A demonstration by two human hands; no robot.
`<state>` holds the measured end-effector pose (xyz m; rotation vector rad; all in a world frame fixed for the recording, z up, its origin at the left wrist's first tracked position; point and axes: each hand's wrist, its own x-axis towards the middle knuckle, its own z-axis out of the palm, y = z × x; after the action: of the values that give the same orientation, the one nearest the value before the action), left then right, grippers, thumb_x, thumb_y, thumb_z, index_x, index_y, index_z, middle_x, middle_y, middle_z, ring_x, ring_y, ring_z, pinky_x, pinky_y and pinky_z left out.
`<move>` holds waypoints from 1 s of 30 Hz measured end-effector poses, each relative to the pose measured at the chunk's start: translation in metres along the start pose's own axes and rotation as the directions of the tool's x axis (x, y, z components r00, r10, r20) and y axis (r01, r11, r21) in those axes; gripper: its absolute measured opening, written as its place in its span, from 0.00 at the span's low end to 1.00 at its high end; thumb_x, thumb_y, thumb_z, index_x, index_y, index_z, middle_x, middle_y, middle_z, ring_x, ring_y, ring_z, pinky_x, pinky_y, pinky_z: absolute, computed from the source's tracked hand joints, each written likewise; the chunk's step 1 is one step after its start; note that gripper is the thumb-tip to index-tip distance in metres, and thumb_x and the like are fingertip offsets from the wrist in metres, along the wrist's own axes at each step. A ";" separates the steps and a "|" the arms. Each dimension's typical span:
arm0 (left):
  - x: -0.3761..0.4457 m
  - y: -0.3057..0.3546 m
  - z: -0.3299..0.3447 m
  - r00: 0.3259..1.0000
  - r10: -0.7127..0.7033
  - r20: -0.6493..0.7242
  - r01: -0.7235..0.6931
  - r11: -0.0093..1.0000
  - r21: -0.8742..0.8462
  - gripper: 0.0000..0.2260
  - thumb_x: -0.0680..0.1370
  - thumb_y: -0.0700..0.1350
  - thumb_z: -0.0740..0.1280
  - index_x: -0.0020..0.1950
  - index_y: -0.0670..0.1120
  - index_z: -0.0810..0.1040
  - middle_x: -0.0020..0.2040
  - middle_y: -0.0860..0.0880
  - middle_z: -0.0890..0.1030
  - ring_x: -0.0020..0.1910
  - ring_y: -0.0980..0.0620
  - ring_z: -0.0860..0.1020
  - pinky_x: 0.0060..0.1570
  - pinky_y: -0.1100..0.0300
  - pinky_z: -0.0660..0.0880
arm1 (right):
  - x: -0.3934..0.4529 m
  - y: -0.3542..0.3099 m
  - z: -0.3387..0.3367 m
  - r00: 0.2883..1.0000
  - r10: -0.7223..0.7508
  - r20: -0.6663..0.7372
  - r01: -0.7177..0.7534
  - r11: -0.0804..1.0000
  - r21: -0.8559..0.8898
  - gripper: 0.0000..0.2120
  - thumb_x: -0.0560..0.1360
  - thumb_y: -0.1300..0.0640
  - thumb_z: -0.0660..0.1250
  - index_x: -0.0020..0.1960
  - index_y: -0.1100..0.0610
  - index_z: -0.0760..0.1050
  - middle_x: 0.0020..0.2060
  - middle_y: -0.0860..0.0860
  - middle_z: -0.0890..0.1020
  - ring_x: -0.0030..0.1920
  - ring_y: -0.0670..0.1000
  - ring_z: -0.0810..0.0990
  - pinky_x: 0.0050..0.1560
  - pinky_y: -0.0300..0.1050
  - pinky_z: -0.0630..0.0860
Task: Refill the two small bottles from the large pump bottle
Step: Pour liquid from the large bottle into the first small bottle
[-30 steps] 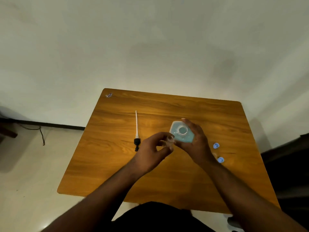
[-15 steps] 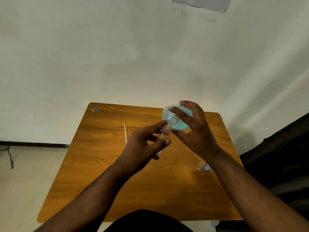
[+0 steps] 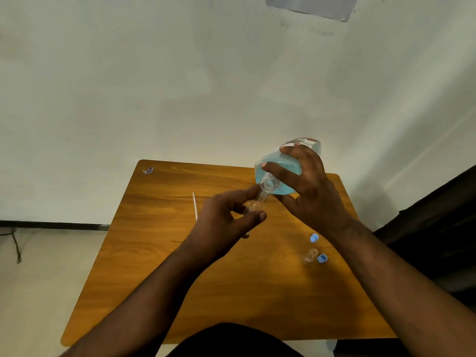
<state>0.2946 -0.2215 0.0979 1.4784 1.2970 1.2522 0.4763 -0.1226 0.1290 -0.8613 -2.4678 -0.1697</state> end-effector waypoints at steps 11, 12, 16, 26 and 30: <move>-0.001 0.003 -0.001 1.000 0.015 -0.007 -0.015 1.000 0.000 0.24 0.75 0.45 0.72 0.68 0.59 0.70 0.54 0.58 0.80 0.52 0.59 0.80 0.34 0.59 0.82 | 0.008 -0.001 -0.006 0.999 -0.046 0.006 0.046 0.998 -0.033 0.29 0.67 0.62 0.77 0.66 0.54 0.73 0.63 0.65 0.74 0.66 0.67 0.69 0.51 0.64 0.79; -0.001 0.003 -0.001 1.000 0.018 -0.012 -0.018 1.000 -0.002 0.23 0.75 0.46 0.72 0.68 0.59 0.70 0.54 0.58 0.81 0.52 0.59 0.80 0.34 0.59 0.82 | 0.008 -0.001 -0.006 0.999 -0.048 0.003 0.048 0.998 -0.035 0.29 0.67 0.61 0.77 0.66 0.54 0.73 0.63 0.65 0.74 0.66 0.66 0.69 0.51 0.64 0.79; -0.001 0.003 -0.001 1.000 0.012 -0.021 -0.012 1.000 -0.014 0.24 0.75 0.47 0.72 0.69 0.59 0.71 0.55 0.56 0.81 0.53 0.58 0.80 0.35 0.58 0.83 | 0.010 0.000 -0.007 0.999 -0.047 -0.001 0.047 0.998 -0.039 0.29 0.67 0.61 0.77 0.66 0.54 0.73 0.64 0.64 0.74 0.66 0.66 0.69 0.53 0.63 0.79; 0.000 0.004 0.004 0.999 -0.014 -0.032 0.013 0.999 -0.051 0.24 0.75 0.45 0.72 0.70 0.53 0.73 0.55 0.62 0.81 0.53 0.58 0.81 0.36 0.54 0.84 | 0.012 -0.001 -0.012 0.999 -0.040 -0.003 0.040 0.998 -0.053 0.26 0.67 0.62 0.77 0.63 0.53 0.75 0.63 0.64 0.73 0.67 0.66 0.68 0.47 0.60 0.81; 0.003 0.005 0.003 0.999 -0.016 -0.037 0.014 0.999 -0.049 0.23 0.75 0.44 0.72 0.70 0.52 0.73 0.56 0.59 0.82 0.52 0.57 0.81 0.36 0.53 0.83 | 0.014 -0.002 -0.014 0.999 -0.046 0.001 0.046 0.996 -0.071 0.24 0.68 0.61 0.76 0.62 0.53 0.75 0.63 0.64 0.74 0.67 0.66 0.68 0.45 0.60 0.81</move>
<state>0.2985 -0.2197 0.1028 1.4146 1.2907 1.2983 0.4718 -0.1208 0.1477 -0.8345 -2.4956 -0.2755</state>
